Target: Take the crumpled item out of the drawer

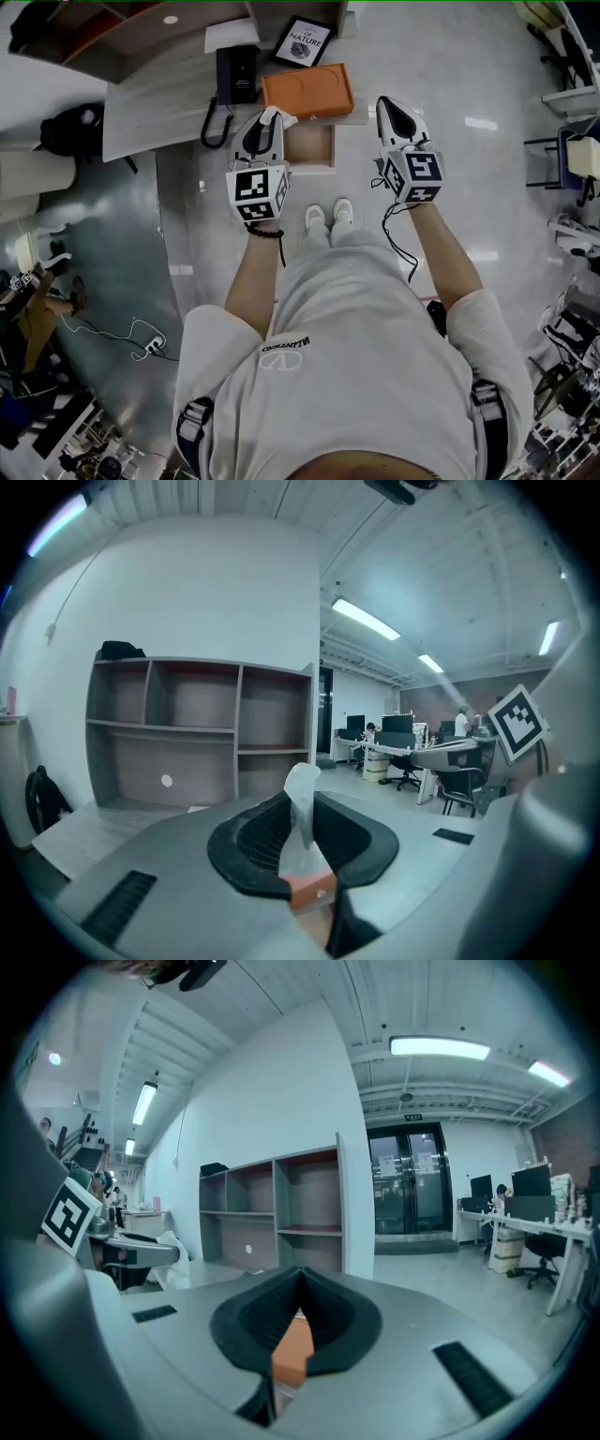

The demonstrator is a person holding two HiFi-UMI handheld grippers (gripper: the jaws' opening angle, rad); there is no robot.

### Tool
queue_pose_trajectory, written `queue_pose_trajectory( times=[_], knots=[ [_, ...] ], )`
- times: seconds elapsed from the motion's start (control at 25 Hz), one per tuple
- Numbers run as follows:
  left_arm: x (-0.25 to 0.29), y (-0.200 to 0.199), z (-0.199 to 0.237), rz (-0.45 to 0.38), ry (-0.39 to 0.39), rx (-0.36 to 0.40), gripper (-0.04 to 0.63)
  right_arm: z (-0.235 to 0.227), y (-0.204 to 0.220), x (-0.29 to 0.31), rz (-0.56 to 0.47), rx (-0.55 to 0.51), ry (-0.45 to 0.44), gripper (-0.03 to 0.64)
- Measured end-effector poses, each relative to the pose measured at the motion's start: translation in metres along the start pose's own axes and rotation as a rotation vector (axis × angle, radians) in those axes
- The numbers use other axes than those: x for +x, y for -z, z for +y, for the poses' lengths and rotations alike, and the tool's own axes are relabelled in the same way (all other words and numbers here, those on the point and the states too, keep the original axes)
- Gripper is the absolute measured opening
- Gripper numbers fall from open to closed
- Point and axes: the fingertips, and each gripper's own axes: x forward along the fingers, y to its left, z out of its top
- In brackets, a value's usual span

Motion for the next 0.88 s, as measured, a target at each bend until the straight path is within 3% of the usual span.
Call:
queue_pose_trajectory(
  times=[0.32,0.88],
  knots=[
    [-0.029,-0.07,0.002,-0.124,-0.001,0.043,0.064,-0.017,-0.059,-0.022,-0.082,-0.03,0.024,0.001],
    [-0.063,-0.143,-0.001,-0.284,-0.007,0.079,0.064,-0.039,-0.132,-0.07,-0.192,-0.07,0.043,0.0]
  ],
)
